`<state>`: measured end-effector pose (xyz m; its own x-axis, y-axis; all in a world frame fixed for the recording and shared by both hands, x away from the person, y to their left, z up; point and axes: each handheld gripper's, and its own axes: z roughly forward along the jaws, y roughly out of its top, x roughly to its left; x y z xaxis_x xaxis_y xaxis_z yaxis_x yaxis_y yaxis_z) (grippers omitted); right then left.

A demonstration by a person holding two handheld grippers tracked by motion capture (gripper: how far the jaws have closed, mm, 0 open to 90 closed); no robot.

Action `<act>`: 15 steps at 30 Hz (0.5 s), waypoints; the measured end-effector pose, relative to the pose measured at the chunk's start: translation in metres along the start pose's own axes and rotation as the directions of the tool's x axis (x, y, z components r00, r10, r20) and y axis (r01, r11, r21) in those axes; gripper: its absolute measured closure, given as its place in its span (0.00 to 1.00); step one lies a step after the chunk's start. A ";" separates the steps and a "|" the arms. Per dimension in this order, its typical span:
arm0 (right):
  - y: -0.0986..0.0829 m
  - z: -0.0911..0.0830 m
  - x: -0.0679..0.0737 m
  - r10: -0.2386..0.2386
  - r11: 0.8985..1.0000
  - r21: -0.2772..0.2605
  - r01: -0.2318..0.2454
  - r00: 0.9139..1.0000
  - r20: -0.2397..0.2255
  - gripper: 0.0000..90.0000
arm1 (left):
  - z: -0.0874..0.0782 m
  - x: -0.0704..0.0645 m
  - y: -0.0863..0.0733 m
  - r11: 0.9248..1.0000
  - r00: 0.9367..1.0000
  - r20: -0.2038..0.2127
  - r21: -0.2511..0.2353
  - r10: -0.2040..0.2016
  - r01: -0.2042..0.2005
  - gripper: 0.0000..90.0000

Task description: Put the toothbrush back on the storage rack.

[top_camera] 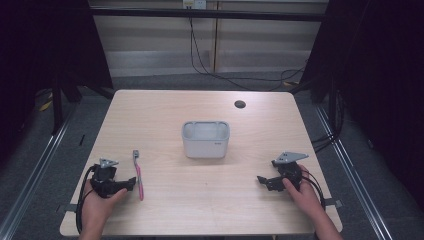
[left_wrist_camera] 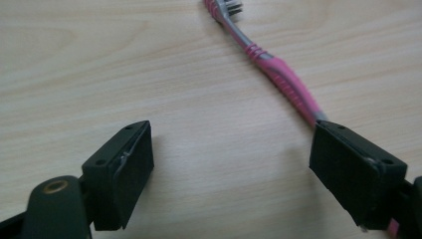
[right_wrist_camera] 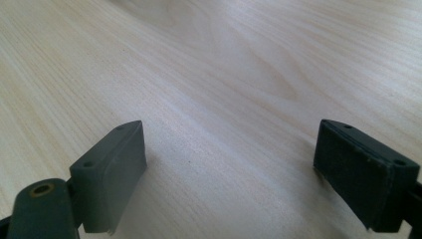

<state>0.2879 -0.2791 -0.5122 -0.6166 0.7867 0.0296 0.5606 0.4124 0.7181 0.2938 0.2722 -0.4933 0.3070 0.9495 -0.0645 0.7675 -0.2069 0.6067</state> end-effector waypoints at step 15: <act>0.000 0.000 0.000 0.002 1.000 -0.001 -0.002 1.000 0.000 0.14 | -0.001 0.005 0.030 0.979 0.987 0.050 0.138 -0.155 0.147 0.31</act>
<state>0.2877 -0.2790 -0.5122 -0.6156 0.7874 0.0315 0.5615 0.4102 0.7186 0.3180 0.2709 -0.4749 0.2122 0.9571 -0.1972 0.8746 -0.0960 0.4752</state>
